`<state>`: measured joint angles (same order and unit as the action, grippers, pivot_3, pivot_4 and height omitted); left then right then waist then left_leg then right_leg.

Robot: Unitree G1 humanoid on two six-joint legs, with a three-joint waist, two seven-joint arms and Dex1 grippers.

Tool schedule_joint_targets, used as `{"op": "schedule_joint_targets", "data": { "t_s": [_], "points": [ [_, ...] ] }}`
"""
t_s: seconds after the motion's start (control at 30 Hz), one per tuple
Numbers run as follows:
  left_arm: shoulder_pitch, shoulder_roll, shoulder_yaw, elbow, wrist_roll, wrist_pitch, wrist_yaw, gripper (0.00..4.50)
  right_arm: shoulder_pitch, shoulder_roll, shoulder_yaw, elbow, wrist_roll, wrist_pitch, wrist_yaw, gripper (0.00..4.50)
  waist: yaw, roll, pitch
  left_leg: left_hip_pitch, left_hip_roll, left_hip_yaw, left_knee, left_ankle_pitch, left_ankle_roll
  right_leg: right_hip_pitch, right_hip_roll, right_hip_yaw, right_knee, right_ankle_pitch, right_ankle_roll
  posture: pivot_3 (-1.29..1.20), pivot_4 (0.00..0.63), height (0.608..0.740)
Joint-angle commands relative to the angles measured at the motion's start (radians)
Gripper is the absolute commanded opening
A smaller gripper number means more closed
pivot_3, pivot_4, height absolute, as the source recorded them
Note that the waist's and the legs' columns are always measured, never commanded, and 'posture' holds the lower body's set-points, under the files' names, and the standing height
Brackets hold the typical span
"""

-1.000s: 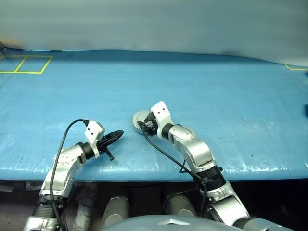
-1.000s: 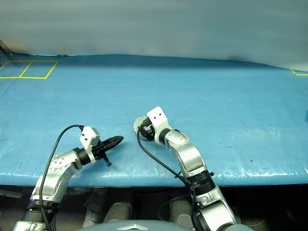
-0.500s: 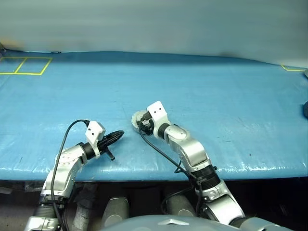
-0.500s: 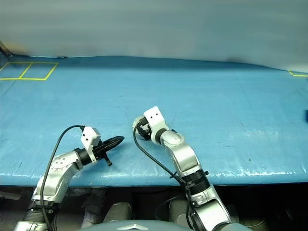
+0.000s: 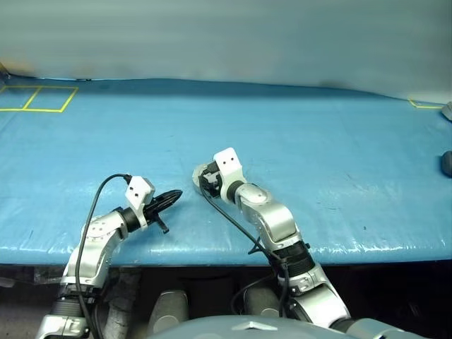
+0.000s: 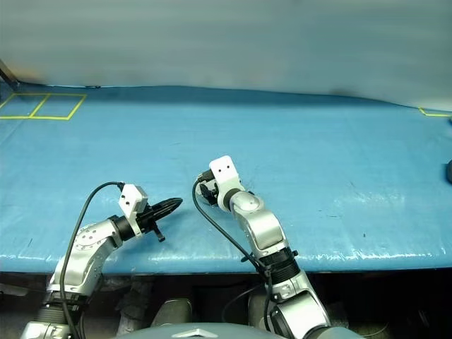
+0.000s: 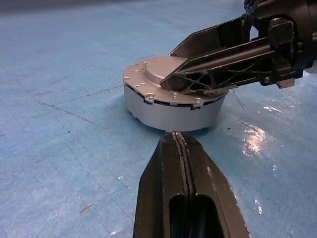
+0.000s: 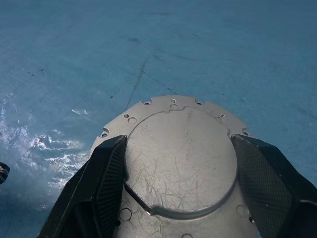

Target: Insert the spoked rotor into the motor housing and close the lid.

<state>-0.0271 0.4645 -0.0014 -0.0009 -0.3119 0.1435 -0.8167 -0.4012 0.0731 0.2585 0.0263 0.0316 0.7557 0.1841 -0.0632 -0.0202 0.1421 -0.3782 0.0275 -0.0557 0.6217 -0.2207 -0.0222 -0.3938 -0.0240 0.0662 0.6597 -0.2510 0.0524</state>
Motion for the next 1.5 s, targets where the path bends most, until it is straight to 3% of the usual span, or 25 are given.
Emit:
{"op": "schedule_joint_targets", "data": {
  "t_s": [0.03, 0.2, 0.37, 0.53, 0.67, 0.87, 1.13, 1.37, 1.5],
  "points": [
    [-0.008, -0.002, 0.007, -0.015, -0.004, -0.015, -0.003, 0.0, 0.059, -0.036, -0.022, 0.123, -0.029, 0.053, -0.038, 3.03, 0.0, 0.0, 0.0, 0.0, 0.0, 0.0, 0.0, 0.0, 0.0, 0.0, -0.001, 0.0, 0.0, 0.0, 0.0, 0.0, 0.15, 0.74],
    [-0.009, -0.003, 0.011, -0.015, -0.005, -0.018, 0.001, 0.0, 0.073, -0.035, -0.019, 0.158, -0.043, 0.111, -0.077, 3.03, 0.001, 0.0, -0.001, 0.0, 0.001, -0.001, 0.0, 0.0, 0.0, 0.0, -0.003, 0.001, -0.001, 0.0, 0.0, 0.0, 0.15, 0.74],
    [-0.008, -0.001, 0.013, -0.015, -0.005, -0.02, 0.004, 0.0, 0.062, 0.028, -0.13, 0.186, 0.003, 0.13, -0.161, 3.03, 0.005, 0.0, -0.002, 0.0, 0.001, -0.002, 0.0, 0.0, -0.001, 0.0, -0.004, 0.001, -0.001, 0.0, 0.0, 0.0, 0.15, 0.74],
    [-0.006, -0.001, 0.015, -0.022, -0.007, -0.02, 0.009, 0.0, 0.056, -0.007, -0.061, 0.211, -0.04, 0.104, -0.186, 3.03, 0.011, 0.003, -0.003, 0.0, 0.0, -0.003, -0.001, -0.004, -0.006, 0.0, -0.013, 0.0, -0.005, 0.0, 0.0, 0.0, 0.15, 0.74],
    [-0.005, -0.004, 0.02, -0.027, -0.015, -0.019, 0.012, 0.0, 0.073, -0.101, 0.093, 0.179, -0.127, -0.022, -0.145, 3.03, 0.011, 0.005, -0.005, -0.001, 0.0, -0.002, -0.007, -0.004, -0.006, 0.001, -0.019, -0.006, -0.018, 0.0, 0.0, 0.0, 0.15, 0.74],
    [-0.002, -0.008, 0.018, -0.024, -0.013, -0.023, 0.015, 0.0, 0.125, -0.111, 0.078, 0.112, -0.076, -0.023, -0.087, 3.03, 0.021, 0.002, -0.007, -0.002, -0.002, 0.003, -0.007, 0.001, 0.002, 0.001, -0.028, -0.016, -0.018, 0.0, 0.001, 0.0, 0.15, 0.74],
    [-0.02, -0.015, 0.018, -0.007, -0.005, -0.034, 0.02, 0.0, 0.143, -0.13, 0.065, 0.067, -0.046, 0.022, -0.002, 3.03, 0.027, 0.0, -0.008, -0.002, 0.0, 0.002, -0.01, -0.004, 0.0, 0.0, -0.02, -0.024, -0.018, 0.001, 0.003, 0.0, 0.15, 0.74],
    [-0.11, -0.082, 0.002, 0.014, 0.001, -0.015, 0.081, 0.0, 0.158, -0.154, 0.071, 0.002, -0.036, 0.038, 0.043, 3.03, 0.036, 0.0, -0.007, -0.004, -0.003, 0.002, -0.01, -0.004, -0.001, 0.0, -0.02, -0.025, -0.02, 0.001, 0.003, 0.0, 0.15, 0.74],
    [-0.153, -0.096, -0.024, 0.049, 0.01, -0.016, 0.048, 0.0, 0.199, -0.212, 0.116, -0.092, 0.008, 0.048, 0.154, 3.03, 0.039, -0.001, -0.008, -0.006, -0.006, 0.0, -0.01, -0.007, 0.001, 0.0, -0.02, -0.025, -0.021, -0.001, 0.006, 0.0, 0.15, 0.74]
  ]
}}
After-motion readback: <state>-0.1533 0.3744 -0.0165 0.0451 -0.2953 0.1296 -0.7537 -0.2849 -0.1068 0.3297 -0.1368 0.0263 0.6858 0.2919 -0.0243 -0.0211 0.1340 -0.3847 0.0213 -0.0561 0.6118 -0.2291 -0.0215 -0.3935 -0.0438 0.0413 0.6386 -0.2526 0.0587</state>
